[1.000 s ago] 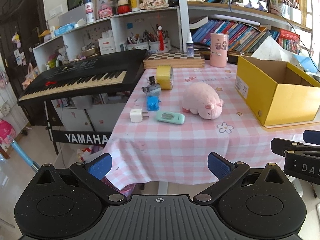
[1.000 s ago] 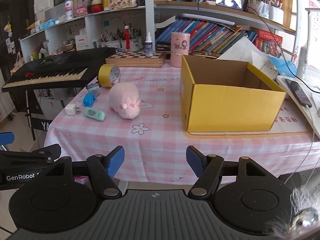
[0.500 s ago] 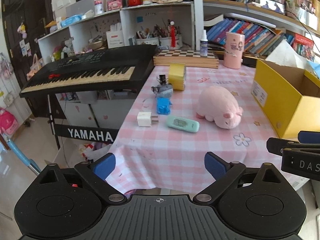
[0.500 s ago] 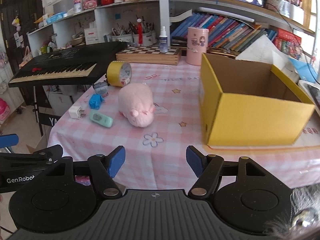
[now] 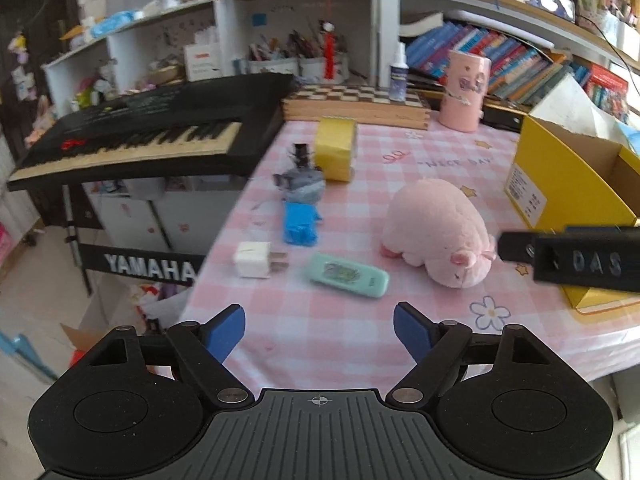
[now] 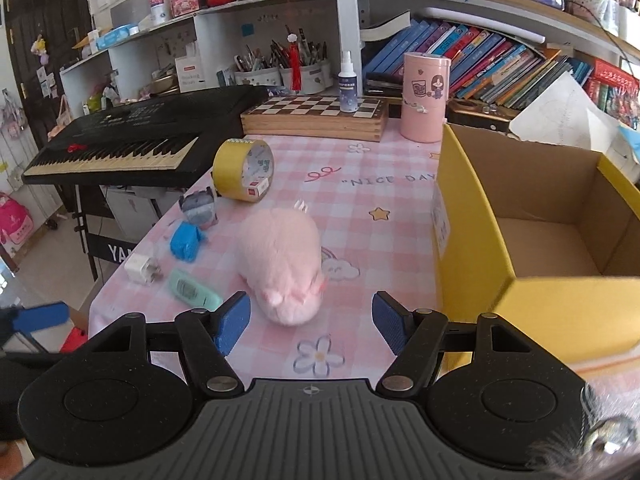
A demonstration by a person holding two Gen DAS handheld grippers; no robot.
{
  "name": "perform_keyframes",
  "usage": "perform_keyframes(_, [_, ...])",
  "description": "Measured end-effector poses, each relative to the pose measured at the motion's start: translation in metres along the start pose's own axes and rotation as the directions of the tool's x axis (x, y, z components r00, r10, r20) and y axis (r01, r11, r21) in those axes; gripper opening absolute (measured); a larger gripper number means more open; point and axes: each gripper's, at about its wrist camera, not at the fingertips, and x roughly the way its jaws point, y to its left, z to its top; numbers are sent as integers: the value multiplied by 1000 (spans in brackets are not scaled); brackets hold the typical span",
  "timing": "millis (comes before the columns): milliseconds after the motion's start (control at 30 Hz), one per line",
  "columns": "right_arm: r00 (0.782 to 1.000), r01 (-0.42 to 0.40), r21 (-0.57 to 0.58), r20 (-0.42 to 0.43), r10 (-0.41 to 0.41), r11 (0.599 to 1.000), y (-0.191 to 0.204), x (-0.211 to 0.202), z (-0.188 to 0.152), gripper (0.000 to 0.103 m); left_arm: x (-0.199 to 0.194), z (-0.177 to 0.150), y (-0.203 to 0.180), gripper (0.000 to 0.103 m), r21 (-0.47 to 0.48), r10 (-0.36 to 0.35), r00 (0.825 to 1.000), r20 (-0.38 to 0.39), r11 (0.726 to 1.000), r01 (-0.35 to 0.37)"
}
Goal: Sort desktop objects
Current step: 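Move the left tool toward the mint-green device while the right tool approaches the pink plush pig, then close the left tool on the mint-green device while the right tool grips the pink pig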
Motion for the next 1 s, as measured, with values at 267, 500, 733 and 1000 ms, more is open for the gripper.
perform_keyframes(267, [997, -53, -14, -49, 52, 999, -1, 39, 23, 70, 36, 9, -10, 73, 80, -61, 996, -59, 995, 65])
perform_keyframes(500, [990, -91, -24, -113, 88, 996, -1, 80, 35, 76, 63, 23, -9, 73, 103, -63, 995, -76, 992, 71])
perform_keyframes(733, [981, -135, -12, -144, 132, 991, -3, 99, 39, 74, 88, 32, -9, 73, 132, -106, 988, -111, 984, 120])
perform_keyframes(1000, [973, -166, -1, -161, 163, 986, -8, 108, 41, 74, 107, 38, -11, 73, 153, -118, 982, -147, 978, 140])
